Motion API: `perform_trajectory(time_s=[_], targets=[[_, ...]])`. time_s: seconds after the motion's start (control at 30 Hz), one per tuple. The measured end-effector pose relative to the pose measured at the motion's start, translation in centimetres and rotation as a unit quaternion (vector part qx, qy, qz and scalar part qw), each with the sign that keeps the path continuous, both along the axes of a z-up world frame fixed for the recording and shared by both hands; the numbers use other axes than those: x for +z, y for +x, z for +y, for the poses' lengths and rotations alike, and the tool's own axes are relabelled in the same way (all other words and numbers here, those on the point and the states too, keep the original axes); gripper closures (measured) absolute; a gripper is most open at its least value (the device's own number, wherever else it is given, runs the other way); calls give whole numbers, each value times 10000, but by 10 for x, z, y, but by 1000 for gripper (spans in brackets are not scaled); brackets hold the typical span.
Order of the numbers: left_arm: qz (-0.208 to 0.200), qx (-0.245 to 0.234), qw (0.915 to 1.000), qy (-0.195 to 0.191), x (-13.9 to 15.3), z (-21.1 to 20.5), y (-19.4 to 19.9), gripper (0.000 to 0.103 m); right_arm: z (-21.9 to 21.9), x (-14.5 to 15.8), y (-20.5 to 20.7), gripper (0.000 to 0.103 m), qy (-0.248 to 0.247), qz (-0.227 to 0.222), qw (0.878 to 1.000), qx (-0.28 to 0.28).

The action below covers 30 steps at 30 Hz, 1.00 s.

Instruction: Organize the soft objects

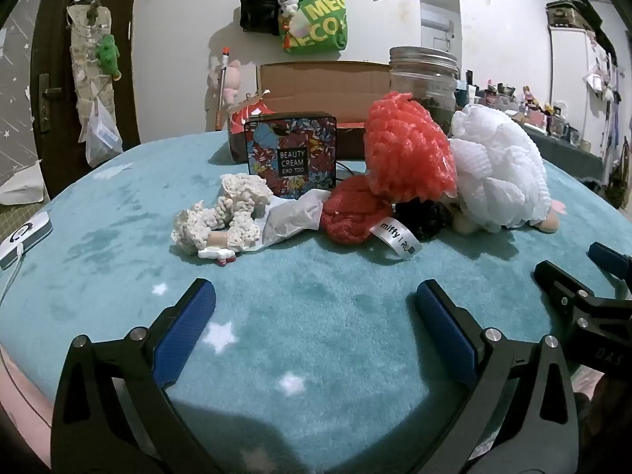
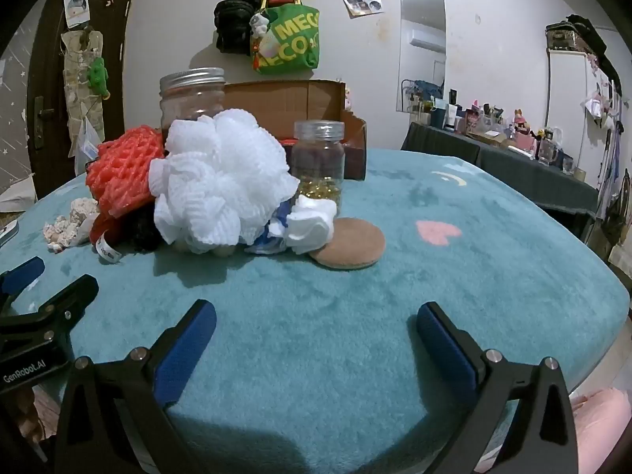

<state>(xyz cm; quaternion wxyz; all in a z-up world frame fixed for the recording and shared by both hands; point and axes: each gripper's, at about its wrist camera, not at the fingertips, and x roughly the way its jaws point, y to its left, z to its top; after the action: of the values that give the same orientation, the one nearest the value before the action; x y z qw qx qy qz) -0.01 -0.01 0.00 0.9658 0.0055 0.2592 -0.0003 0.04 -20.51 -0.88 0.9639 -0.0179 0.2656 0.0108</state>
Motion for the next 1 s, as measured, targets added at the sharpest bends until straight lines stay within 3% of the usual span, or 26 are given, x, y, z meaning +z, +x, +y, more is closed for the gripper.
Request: perform_trajectory(time_s=[1.0], targets=[[29, 0, 10000, -30, 0, 0, 0, 0, 0, 0, 0, 0, 2, 24, 10000, 2]])
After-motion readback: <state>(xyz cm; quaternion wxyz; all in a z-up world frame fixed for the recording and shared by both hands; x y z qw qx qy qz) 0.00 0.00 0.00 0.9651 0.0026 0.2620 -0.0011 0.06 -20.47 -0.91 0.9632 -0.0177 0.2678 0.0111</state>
